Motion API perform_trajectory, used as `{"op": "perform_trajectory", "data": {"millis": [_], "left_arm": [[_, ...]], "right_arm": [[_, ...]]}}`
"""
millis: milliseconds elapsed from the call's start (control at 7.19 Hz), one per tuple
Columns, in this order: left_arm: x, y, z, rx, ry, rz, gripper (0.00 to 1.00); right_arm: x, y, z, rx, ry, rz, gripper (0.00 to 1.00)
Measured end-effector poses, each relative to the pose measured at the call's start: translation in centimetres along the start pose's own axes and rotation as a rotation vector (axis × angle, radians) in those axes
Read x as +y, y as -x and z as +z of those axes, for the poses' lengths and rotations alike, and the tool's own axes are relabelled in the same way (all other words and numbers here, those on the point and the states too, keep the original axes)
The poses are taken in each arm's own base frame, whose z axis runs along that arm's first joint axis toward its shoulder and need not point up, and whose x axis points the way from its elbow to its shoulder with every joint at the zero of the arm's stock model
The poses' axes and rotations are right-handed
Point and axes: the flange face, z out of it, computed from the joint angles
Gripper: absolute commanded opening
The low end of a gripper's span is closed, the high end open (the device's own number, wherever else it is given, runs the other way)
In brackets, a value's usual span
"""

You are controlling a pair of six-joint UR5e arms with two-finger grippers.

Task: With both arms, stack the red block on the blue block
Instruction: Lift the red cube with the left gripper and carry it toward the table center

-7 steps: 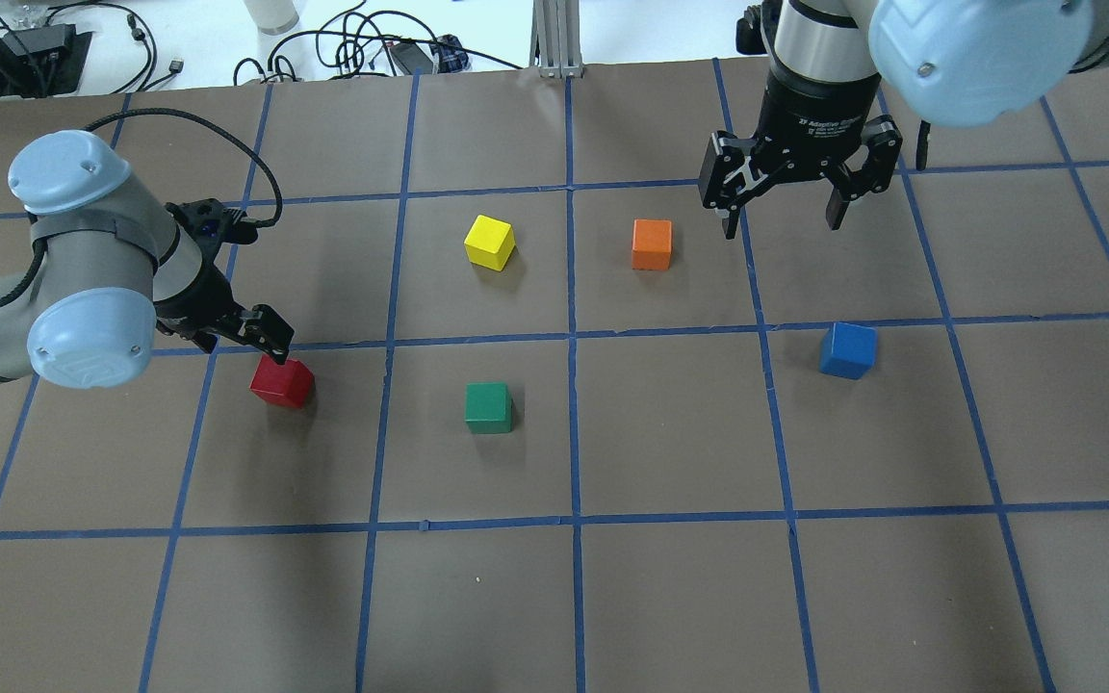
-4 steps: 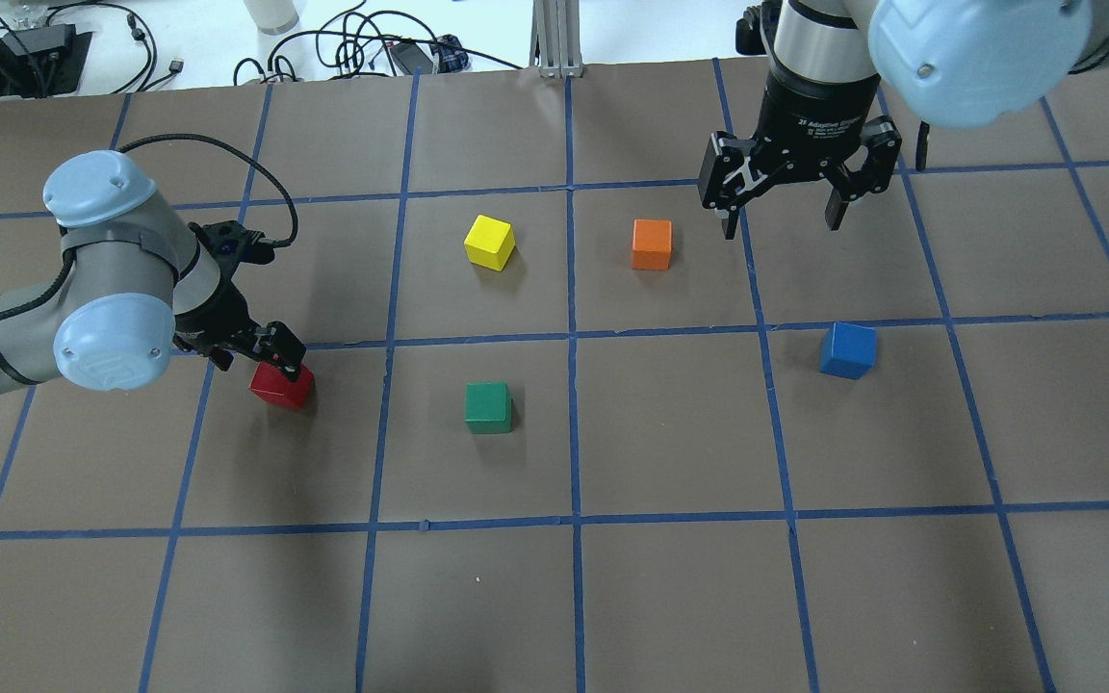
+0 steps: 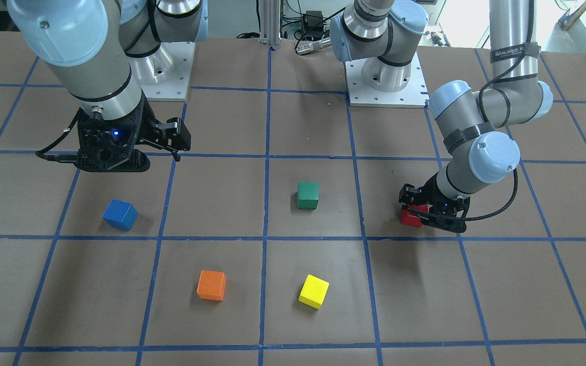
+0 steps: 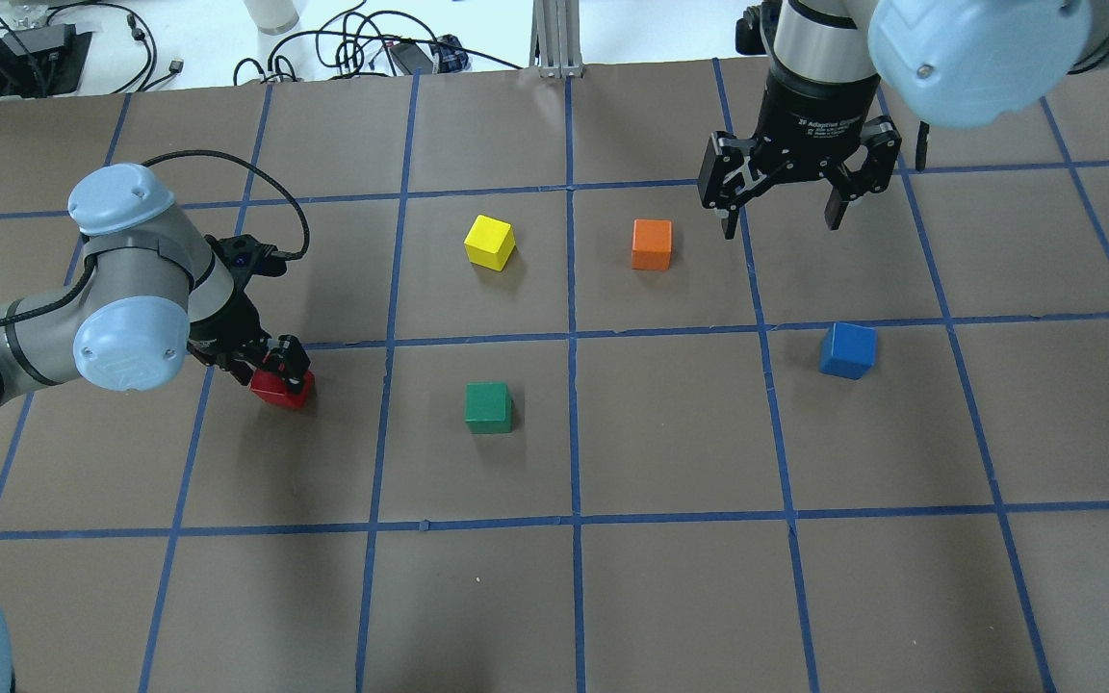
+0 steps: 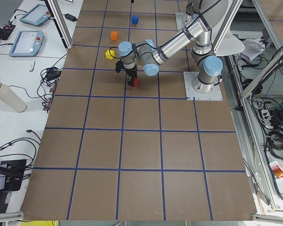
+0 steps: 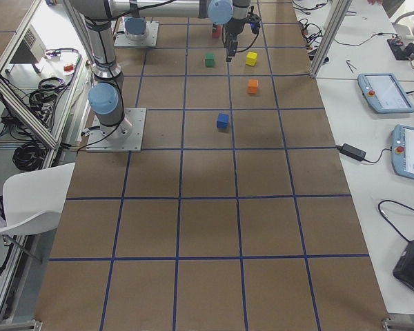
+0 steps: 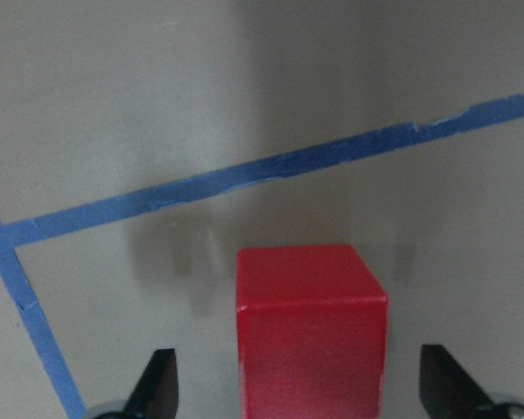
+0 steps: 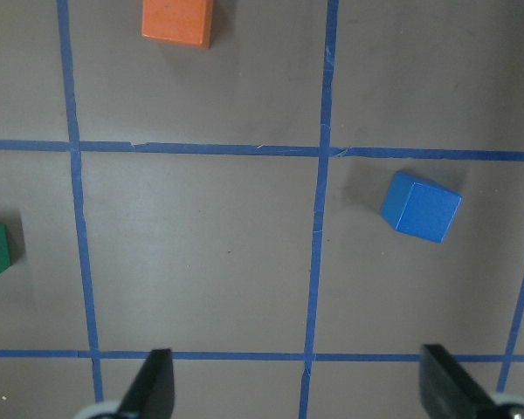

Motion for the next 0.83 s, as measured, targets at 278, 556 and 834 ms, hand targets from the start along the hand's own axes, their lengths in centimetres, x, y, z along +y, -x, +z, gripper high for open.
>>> {"op": "perform_trajectory", "data": {"millis": [278, 556, 834], "left_arm": [[0.2, 0.6, -0.3, -0.075, 0.030, 0.001, 0.00], [-0.1, 0.6, -2.4, -0.142, 0.022, 0.008, 0.00], [-1.2, -1.6, -5.4, -0.161, 0.005, 0.028, 0.00]], "right_arm": [[0.0, 0.0, 0.0, 0.000, -0.001, 0.000, 1.00], [0.0, 0.0, 0.0, 0.000, -0.001, 0.001, 1.00], [0.0, 0.0, 0.0, 0.002, 0.000, 0.002, 1.00]]}}
